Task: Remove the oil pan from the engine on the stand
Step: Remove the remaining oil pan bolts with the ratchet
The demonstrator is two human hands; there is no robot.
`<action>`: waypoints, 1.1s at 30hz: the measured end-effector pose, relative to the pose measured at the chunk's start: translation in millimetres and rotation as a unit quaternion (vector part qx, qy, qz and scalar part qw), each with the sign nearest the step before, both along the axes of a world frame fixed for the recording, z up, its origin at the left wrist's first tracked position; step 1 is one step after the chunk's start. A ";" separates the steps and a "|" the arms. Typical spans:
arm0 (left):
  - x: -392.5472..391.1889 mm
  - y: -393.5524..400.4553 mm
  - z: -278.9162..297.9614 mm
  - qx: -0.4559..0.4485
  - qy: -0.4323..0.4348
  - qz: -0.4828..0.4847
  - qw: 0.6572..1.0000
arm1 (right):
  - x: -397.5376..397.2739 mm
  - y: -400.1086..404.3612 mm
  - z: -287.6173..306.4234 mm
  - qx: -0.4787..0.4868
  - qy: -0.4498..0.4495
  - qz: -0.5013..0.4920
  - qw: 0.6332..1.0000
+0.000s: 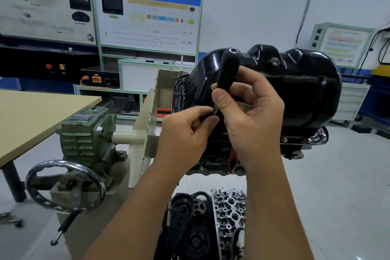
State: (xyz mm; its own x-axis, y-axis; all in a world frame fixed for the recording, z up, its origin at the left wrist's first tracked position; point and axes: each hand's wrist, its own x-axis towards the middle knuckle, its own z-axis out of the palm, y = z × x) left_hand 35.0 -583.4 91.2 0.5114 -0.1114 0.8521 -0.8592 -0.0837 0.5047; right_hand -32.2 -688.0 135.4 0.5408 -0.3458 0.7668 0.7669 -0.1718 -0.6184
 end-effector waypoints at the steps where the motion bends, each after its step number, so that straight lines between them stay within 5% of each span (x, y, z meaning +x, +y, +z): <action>1: -1.2 -1.5 -0.3 0.005 -0.002 0.007 1.000 | -0.6 0.6 0.1 0.002 0.000 -0.004 1.000; 23: -10.7 -32.4 -4.0 -0.080 0.037 0.037 0.995 | 6.8 5.8 -5.6 0.079 -0.004 -0.097 0.992; 33: -8.1 -28.8 -7.2 -0.035 0.037 0.015 0.999 | 5.5 5.4 -5.2 0.101 -0.024 -0.087 0.991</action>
